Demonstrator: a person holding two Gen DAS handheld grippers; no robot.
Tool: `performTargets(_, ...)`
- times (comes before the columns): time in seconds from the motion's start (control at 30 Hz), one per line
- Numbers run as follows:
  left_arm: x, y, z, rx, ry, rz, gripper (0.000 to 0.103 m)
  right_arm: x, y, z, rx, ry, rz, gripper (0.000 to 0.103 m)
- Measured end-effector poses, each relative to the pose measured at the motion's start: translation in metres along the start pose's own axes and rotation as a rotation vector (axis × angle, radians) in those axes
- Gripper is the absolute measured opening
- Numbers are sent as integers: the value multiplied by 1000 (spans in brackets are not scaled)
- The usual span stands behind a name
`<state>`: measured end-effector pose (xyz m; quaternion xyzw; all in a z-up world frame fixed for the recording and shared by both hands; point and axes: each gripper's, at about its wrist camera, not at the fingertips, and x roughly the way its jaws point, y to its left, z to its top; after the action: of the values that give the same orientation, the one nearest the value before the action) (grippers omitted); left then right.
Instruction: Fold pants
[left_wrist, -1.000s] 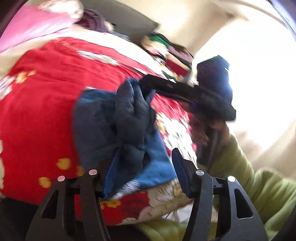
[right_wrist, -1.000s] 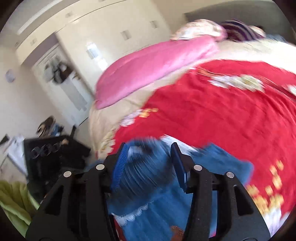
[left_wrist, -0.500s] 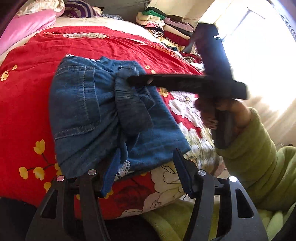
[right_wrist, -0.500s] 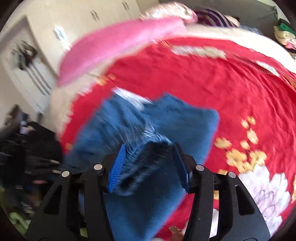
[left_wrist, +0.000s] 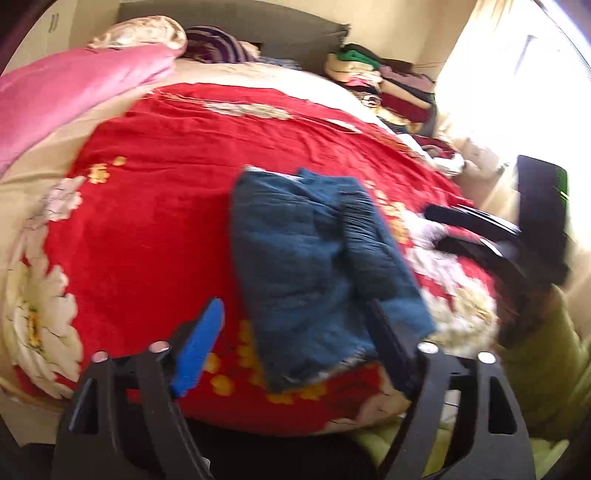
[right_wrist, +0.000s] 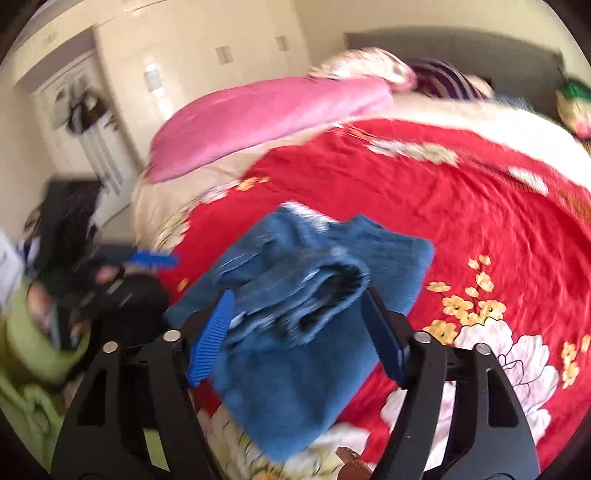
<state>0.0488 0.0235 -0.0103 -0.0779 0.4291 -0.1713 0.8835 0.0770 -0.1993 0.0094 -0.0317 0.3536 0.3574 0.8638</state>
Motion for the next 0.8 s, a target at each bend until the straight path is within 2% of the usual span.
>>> performTargets(0.07,2,3,4,1,4,23,82,-8,18,-8,-65,6,4,76)
performTargets(0.37,22,5,16,5,32,48,82,-3,64,-34,-181,72,75,77)
performTargets(0.43,26,6,20,3,33,57,75,2,72,-33,-205,81,91,75)
performTargets(0.5,31,8,26,8,36,57,56,6,80,-33,-232,85,99,68)
performTargets(0.53,35,11,30,1,43,54,51,9,83,-32,-248,89,105,62)
performTargets(0.57,38,13,34,-6,50,45,40,10,87,-32,-261,91,106,59)
performTargets(0.6,42,15,37,-11,53,36,30,14,90,-32,-285,93,104,51)
performTargets(0.63,47,17,41,-15,58,31,29,17,93,-31,-301,95,98,43)
performTargets(0.73,56,17,48,-15,59,36,28,34,98,-27,-339,137,50,30)
performTargets(0.8,61,16,52,-10,60,37,28,42,101,-25,-367,152,35,28)
